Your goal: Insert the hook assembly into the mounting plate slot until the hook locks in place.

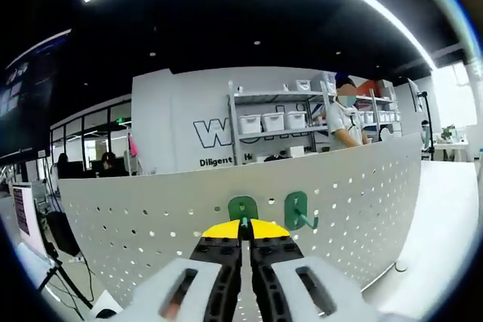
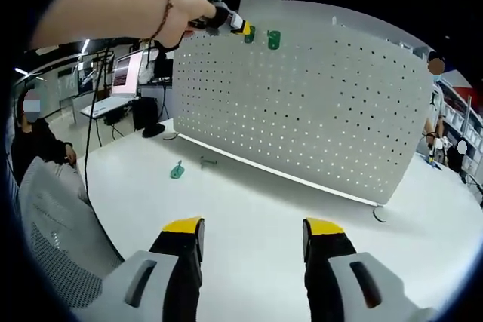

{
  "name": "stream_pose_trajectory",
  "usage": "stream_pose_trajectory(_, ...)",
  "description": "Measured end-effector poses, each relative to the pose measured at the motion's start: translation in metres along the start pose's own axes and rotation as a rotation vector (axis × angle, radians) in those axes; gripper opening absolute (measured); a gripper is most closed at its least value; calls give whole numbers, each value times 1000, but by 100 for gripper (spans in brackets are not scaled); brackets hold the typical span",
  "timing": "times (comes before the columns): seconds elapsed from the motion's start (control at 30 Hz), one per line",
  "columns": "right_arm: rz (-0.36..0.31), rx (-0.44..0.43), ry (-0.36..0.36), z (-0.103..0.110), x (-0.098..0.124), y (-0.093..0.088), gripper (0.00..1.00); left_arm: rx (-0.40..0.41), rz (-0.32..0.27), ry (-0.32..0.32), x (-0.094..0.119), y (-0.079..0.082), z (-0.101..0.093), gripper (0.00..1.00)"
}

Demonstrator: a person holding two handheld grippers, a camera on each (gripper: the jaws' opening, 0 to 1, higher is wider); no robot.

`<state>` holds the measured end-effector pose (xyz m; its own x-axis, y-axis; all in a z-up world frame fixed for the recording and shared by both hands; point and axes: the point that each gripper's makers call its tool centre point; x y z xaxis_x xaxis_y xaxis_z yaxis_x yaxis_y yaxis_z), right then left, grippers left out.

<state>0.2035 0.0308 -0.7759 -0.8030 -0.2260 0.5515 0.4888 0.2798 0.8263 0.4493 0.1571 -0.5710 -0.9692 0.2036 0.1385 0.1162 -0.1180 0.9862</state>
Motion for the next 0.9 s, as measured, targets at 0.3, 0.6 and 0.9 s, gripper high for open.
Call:
stream_pose_trajectory(0.3,2,-5,6,0,-1,-1,50,14,-6,25,-5,-3,2,2)
stream_pose_trajectory(0.6,-4,-12,11,1,-1,0,50,-17,-6,30,-6,-4,-1,2)
stream_pose_trajectory(0.9,2,-30,17,0,-2,-1,49,5,3,26,-11,-5,1,2)
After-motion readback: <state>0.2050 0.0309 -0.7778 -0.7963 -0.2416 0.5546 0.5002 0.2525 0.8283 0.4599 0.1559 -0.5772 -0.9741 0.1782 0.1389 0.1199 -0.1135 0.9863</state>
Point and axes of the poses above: the point that each gripper's makers call its tool centre point, and the gripper's own axes: x roughly backward along the fingers, z roughly to its left, y roughly out of its top, and after that the axes turned 8 degrees about z, right-handed
